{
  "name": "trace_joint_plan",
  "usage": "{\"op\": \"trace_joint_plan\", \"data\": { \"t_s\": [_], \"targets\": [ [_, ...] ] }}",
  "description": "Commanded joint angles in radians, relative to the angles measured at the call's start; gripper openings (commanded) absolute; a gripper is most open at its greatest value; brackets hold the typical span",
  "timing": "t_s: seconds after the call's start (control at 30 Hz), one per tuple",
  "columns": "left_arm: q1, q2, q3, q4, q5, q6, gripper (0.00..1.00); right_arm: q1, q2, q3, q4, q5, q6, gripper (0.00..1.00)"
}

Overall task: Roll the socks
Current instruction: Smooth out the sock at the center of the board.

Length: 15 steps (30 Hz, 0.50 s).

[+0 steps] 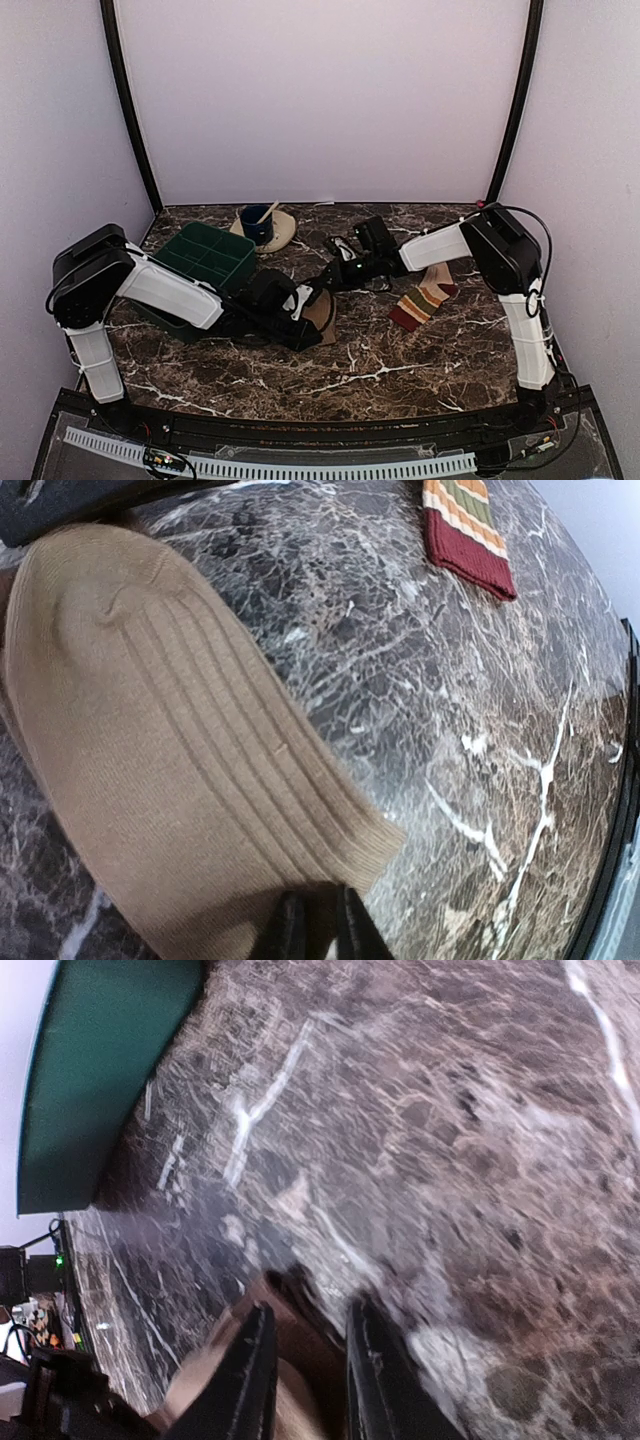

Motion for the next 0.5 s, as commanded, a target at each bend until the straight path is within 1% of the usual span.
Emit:
{"op": "trace_joint_plan", "data": {
  "t_s": [0.0,0.07,0.1,0.2,0.37,0.47],
  "targets": [
    [0.003,-0.072,-0.035,-0.031,-0.009,-0.024,0.25,-0.011,-0.076,-0.038,-0.055,0.104,-0.074,0.3],
    [0.006,-0.102,-0.032,-0.017,-0.005,-0.031,0.33,-0.001,-0.121,-0.065,-0.074,0.147,-0.112,0.36],
    [0.007,-0.121,-0.03,-0.014,-0.008,-0.035,0.36,0.004,-0.144,-0.077,-0.088,0.176,-0.134,0.4],
    [0.01,-0.188,-0.037,-0.01,-0.032,-0.041,0.41,0.032,-0.211,-0.123,-0.121,0.279,-0.201,0.47],
    [0.017,-0.319,-0.093,-0.006,-0.098,-0.057,0.46,0.093,-0.323,-0.217,-0.145,0.438,-0.294,0.51],
    [0.019,-0.4,-0.145,-0.026,-0.176,-0.071,0.51,0.152,-0.383,-0.263,-0.161,0.545,-0.354,0.52]
  ]
}}
